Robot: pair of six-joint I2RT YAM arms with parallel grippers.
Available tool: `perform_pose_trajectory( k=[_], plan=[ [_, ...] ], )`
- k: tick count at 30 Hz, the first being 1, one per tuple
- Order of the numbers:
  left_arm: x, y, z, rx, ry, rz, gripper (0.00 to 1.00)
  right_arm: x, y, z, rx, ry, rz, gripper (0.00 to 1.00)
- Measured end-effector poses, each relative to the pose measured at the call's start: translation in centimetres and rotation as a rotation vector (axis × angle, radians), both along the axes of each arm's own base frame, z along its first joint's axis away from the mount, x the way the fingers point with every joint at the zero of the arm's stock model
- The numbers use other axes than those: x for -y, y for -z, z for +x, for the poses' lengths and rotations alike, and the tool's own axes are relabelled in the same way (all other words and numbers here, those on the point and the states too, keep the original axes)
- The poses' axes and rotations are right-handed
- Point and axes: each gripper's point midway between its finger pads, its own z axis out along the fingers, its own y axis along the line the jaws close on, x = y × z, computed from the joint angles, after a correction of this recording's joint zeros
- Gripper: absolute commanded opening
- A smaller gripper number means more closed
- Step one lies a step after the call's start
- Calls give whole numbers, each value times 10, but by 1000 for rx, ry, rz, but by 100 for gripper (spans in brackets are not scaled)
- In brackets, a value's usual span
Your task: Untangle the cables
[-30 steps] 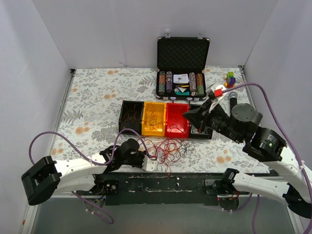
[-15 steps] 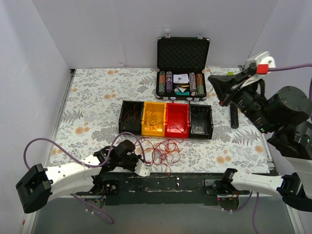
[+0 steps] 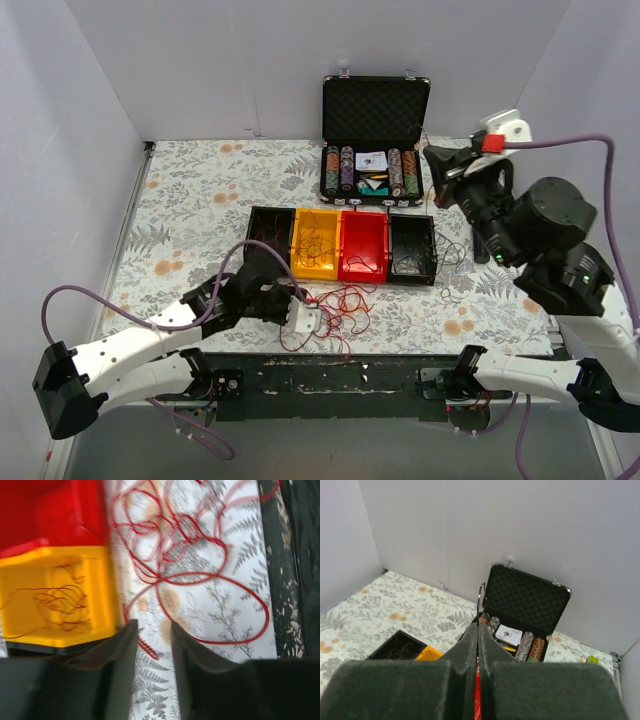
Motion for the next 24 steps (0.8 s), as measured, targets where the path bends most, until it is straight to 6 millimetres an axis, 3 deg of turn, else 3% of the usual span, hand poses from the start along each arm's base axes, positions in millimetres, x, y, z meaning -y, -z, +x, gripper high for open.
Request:
perform_pose_trajectory(
  k=[8, 16, 19, 24],
  plan=[
    [24, -122, 18, 89, -28, -158, 61, -24, 51, 33, -35, 78, -134, 1],
    [0, -227, 37, 322, -95, -204, 68, -16, 81, 69, -77, 163, -167, 1],
    [-19, -250, 40, 417, -133, -200, 70, -15, 81, 76, -81, 169, -145, 1],
    [-57, -263, 34, 521, -193, -174, 72, -13, 77, 81, -78, 165, -108, 1]
  ],
)
